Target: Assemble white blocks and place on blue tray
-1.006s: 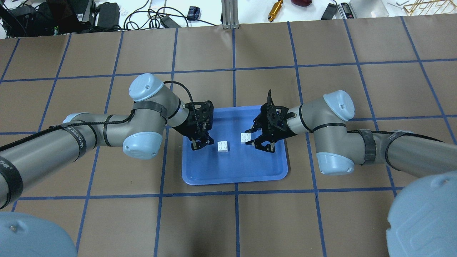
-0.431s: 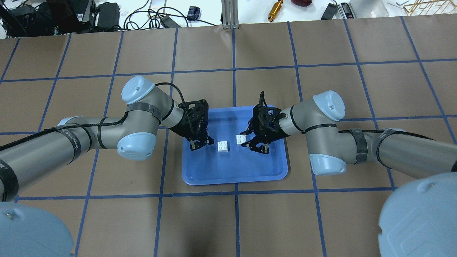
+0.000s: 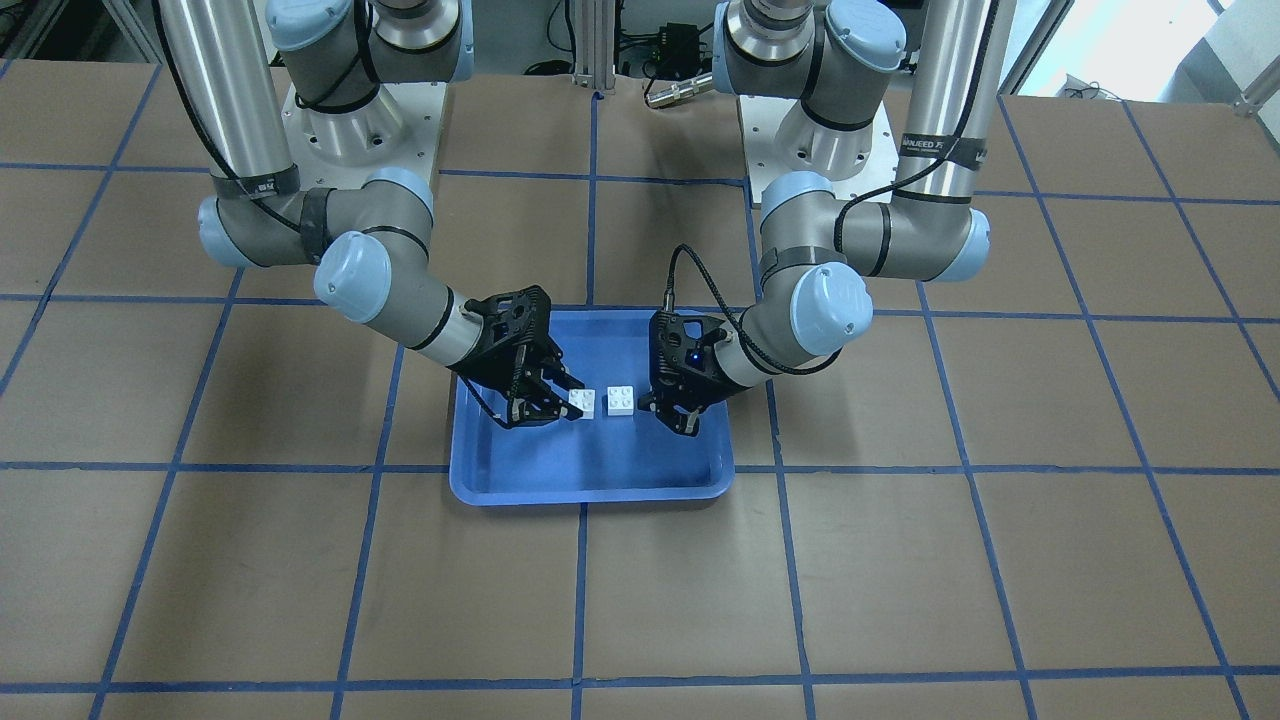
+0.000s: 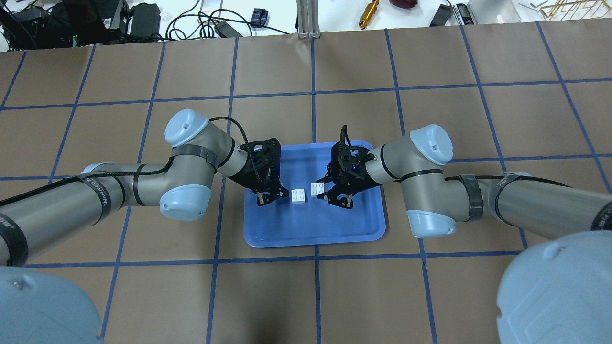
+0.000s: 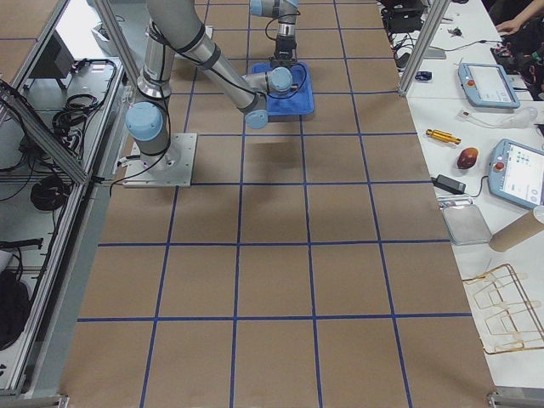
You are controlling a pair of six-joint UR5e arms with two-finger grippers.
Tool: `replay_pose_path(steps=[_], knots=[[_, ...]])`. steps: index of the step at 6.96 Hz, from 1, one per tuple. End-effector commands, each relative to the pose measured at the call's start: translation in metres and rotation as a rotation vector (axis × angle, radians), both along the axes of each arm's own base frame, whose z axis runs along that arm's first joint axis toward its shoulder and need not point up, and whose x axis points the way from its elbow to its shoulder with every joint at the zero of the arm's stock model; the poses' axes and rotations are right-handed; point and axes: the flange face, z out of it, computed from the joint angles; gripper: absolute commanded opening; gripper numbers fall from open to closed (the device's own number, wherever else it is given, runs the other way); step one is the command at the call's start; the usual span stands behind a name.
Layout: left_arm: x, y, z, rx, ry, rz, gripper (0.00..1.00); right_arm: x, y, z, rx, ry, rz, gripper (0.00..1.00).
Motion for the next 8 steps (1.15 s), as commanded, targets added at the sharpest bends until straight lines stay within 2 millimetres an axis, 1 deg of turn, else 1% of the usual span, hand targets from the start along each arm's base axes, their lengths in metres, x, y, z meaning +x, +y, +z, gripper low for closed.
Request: replay_pose_path(steps=[1,2,8], knots=[[-0.0025,0.0043,-0.0041,0.015,0.022,0.001,0.06,0.0068,0.0048,-0.0013,0.015,0.012,-0.011,0.00],[-0.0024,0.0049,-0.0046,0.017,0.022,0.001,0.06,0.0112,0.0060,0.0001,0.017,0.009,-0.015,0.00],[-0.0025,0.0044,-0.0087,0.024,0.021,0.001,0.06,0.0110,0.0077,-0.0032,0.023,0.010,-0.015,0.00]])
